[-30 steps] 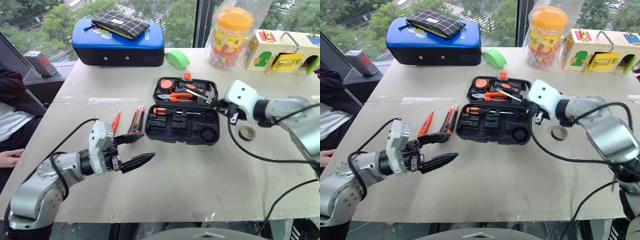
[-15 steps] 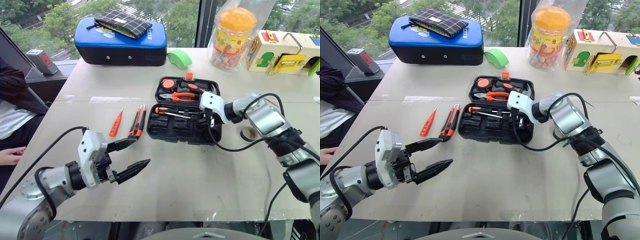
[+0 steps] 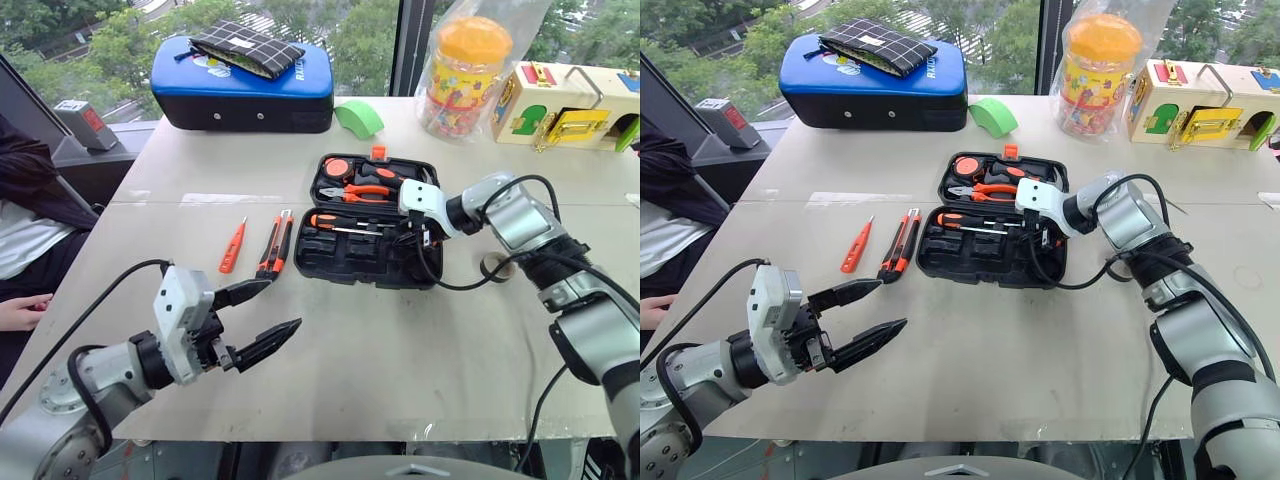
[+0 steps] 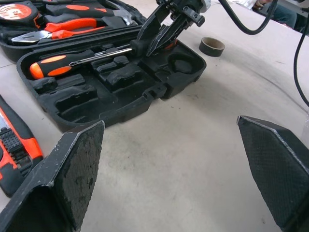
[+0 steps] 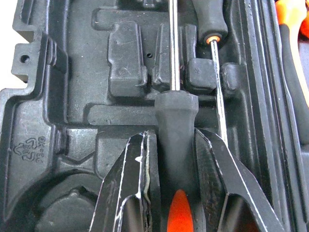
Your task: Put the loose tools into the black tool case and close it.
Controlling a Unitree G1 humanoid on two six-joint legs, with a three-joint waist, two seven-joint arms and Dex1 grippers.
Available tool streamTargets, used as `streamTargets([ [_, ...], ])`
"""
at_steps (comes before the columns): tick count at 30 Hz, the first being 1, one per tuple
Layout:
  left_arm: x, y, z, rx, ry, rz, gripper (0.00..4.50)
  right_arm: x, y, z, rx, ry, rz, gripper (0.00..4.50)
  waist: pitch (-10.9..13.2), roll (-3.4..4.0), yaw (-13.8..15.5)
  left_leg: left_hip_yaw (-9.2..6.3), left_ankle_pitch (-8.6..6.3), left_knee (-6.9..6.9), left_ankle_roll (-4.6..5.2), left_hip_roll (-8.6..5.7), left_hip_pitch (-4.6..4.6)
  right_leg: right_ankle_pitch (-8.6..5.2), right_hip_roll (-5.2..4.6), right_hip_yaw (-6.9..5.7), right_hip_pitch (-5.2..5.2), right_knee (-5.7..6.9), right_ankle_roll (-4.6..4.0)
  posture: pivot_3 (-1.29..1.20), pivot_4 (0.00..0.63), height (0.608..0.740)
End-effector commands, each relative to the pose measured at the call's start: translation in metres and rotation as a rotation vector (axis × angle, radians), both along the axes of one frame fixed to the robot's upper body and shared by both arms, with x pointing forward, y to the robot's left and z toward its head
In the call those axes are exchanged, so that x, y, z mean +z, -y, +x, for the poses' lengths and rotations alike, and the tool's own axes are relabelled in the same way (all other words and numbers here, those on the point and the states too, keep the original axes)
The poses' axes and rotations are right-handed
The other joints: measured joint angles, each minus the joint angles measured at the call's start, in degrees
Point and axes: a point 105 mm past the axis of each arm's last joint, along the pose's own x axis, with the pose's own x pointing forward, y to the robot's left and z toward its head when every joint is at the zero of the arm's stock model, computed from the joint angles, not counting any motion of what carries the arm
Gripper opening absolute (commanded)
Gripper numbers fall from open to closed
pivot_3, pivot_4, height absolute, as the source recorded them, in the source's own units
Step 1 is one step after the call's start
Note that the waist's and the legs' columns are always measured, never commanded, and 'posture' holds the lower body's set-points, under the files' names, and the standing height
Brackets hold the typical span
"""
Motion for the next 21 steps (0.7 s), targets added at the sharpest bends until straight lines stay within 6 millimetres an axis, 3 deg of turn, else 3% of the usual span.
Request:
streamTargets([
  [1,0.012,0.004,-0.003,-0.014,0.063,0.002,4.5,-0.013,0.016,0.002,-0.017,-0.034,-0.086,1.0,0.0,0.0,0.1,0.0,-0.01,0.0,0.01,-0.02,0.0,0.0,-0.02,0.0,0.01,0.01,0.0,0.0,0.15,0.74],
  [7,0.01,0.003,-0.002,-0.014,0.059,0.002,4.5,-0.007,0.018,0.01,-0.047,0.016,-0.064,3.9,-0.1,0.02,0.1,-0.03,0.01,-0.02,-0.02,-0.06,0.01,0.0,-0.05,-0.02,0.0,0.01,0.0,0.0,0.15,0.74],
  [10,0.009,0.001,-0.001,-0.012,0.057,0.0,4.5,0.015,0.012,0.004,-0.007,0.033,0.051,3.9,-0.1,0.03,0.1,-0.04,0.01,-0.03,-0.02,-0.05,0.01,0.0,-0.05,-0.02,-0.01,0.01,-0.01,0.0,0.15,0.74],
  [14,0.006,0.0,0.001,-0.012,0.056,-0.008,4.5,0.033,0.019,0.005,-0.064,0.047,0.176,3.9,0.0,0.16,0.0,-0.01,0.01,-0.05,-0.02,-0.04,-0.04,0.0,-0.06,0.01,-0.01,-0.02,-0.01,0.0,0.15,0.74],
  [20,0.002,0.001,0.003,-0.009,0.057,-0.019,4.5,0.047,0.016,-0.004,-0.173,0.039,0.412,1.22,0.0,0.18,-0.1,-0.02,0.0,-0.12,0.0,0.04,-0.04,0.0,-0.03,0.08,-0.04,-0.03,-0.01,0.0,0.15,0.74],
  [21,0.001,0.001,0.004,-0.008,0.058,-0.02,4.5,0.044,0.012,-0.005,-0.216,0.049,0.451,0.59,0.0,0.18,-0.1,-0.02,0.0,-0.14,0.0,0.05,-0.04,0.0,-0.02,0.07,-0.05,-0.03,-0.01,0.0,0.15,0.74],
])
